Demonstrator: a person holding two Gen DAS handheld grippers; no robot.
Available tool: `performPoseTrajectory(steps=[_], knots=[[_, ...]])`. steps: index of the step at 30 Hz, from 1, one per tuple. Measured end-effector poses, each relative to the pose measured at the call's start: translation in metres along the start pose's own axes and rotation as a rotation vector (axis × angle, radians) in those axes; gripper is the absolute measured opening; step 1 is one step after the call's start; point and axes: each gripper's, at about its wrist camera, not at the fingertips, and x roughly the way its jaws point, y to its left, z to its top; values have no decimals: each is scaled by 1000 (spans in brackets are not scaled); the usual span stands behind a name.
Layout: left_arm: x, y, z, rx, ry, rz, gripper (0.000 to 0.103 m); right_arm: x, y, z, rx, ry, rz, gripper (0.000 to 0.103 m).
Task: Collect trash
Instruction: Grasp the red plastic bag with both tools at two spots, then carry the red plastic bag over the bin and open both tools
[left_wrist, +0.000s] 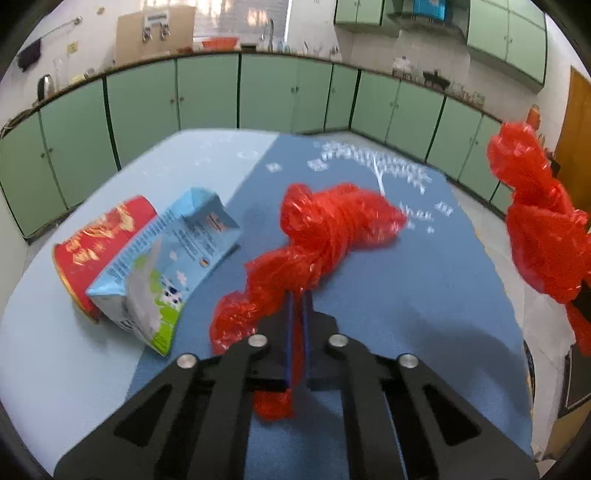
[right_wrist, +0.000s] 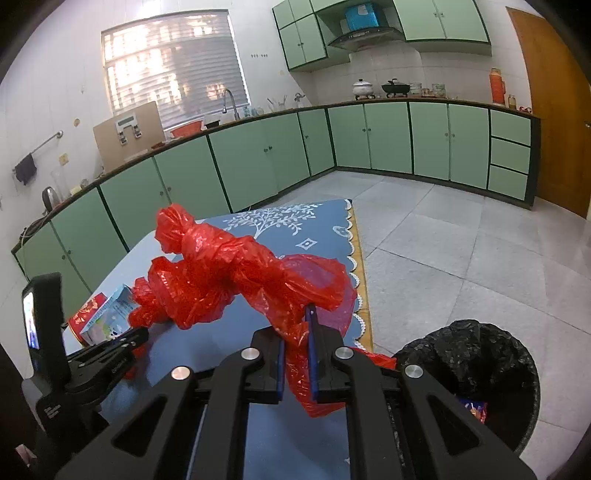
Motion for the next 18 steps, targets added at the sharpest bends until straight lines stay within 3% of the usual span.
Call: performPoseTrajectory(steps=[7,18], knots=[[-49,-9,0,13,-182,-30,0,-14,-2,1,-2,-38,-14,10],[-95,-60,6,69,-295,-177,0,-53,-47,1,39,-92,-125,10]])
